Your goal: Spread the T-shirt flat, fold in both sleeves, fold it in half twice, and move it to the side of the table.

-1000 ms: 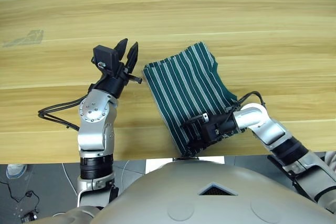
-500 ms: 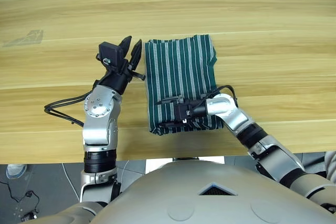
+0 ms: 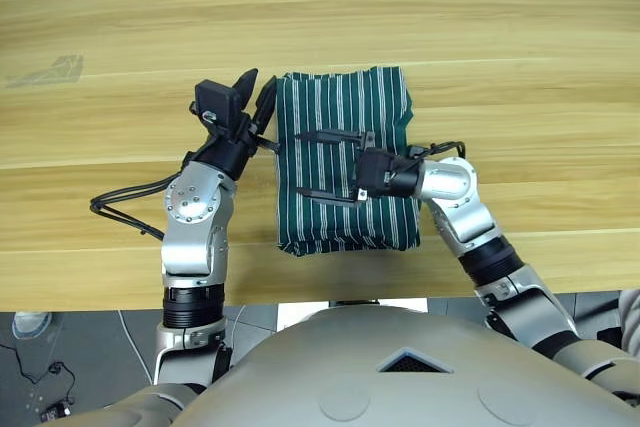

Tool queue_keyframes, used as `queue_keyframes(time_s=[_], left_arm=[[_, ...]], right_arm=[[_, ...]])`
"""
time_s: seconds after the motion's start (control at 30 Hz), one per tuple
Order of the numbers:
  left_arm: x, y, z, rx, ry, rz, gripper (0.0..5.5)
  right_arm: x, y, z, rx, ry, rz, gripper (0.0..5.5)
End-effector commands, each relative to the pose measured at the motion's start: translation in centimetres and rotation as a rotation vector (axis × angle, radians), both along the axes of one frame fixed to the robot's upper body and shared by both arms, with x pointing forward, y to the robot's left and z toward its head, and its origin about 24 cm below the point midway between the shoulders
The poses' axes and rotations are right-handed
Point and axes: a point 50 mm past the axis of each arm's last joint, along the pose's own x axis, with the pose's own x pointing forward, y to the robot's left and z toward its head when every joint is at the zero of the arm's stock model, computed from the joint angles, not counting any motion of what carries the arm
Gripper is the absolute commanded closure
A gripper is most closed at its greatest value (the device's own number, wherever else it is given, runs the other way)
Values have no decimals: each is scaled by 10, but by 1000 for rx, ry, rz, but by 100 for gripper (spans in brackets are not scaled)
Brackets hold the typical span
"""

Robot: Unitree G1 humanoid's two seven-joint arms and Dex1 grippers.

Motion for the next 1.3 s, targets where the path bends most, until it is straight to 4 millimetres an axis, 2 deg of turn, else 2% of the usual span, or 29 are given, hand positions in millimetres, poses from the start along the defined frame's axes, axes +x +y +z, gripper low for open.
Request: queue_keyframes(time_s=[0.03, 0.13, 0.23, 0.33, 0.4, 0.5, 0.6, 0.83, 1.3], left_arm=[[-21, 13, 7, 208, -53, -118, 412], [-46, 40, 6, 598, -107, -247, 412], [-75, 55, 7, 904, -151, -426, 412], [-99, 64, 5, 1060, -158, -561, 412], [-109, 69, 1, 1077, -113, -624, 412], [-116, 74, -11, 1109, -59, -717, 412], [-121, 67, -24, 1078, -32, -791, 412], [-107, 46, -40, 1024, -63, -863, 412], [-117, 38, -39, 1023, -43, -1010, 412]], right_arm=[[7, -57, 7, -65, -106, -172, 212], [6, -118, 5, -256, -318, -299, 212], [-9, -165, 8, -500, -587, -282, 212], [-30, -188, 2, -648, -648, -194, 212], [-38, -196, -5, -721, -648, -127, 212], [-42, -192, -12, -762, -667, -27, 212], [-45, -184, -23, -789, -684, 73, 212], [-50, -162, -44, -748, -640, 157, 212], [-51, -144, -54, -726, -550, 211, 212]])
